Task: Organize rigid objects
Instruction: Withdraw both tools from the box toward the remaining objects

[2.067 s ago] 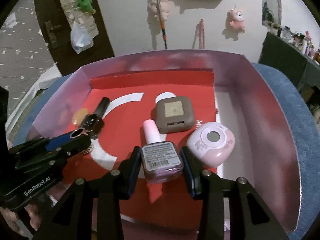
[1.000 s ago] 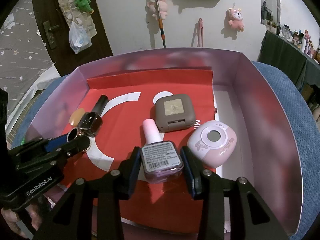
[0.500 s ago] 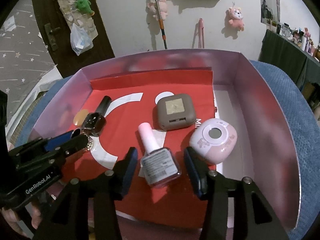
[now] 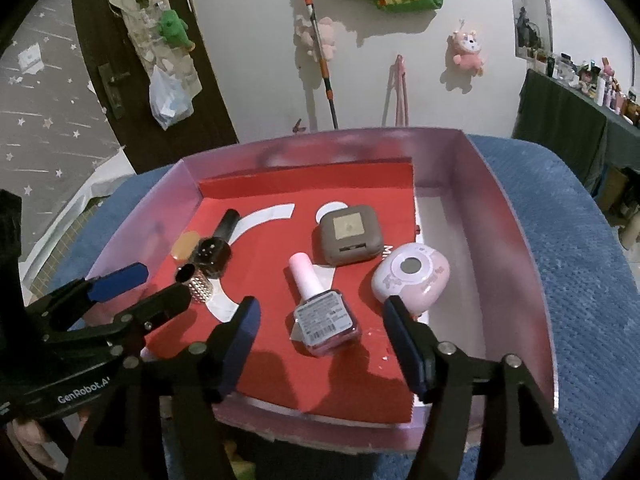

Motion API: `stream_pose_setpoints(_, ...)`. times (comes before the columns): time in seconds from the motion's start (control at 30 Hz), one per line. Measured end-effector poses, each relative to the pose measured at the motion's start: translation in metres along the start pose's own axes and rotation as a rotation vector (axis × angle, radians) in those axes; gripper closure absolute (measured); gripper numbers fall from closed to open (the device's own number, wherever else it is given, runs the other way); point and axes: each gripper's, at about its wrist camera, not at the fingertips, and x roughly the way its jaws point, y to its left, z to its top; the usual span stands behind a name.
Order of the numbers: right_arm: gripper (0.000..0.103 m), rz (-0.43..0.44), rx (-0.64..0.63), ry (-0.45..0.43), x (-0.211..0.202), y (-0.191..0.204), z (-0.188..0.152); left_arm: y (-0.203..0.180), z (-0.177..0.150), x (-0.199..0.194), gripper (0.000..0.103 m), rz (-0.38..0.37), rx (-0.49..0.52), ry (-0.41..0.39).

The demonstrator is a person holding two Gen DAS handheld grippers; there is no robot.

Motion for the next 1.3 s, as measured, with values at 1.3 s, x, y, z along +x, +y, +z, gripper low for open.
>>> stream_pose_setpoints(1.3,0.000,0.028,-0.012,-0.198,-0.083,0.017,-0.024,-0.001,-0.029,-0.067,0.000,0.045,0.003,-0.134)
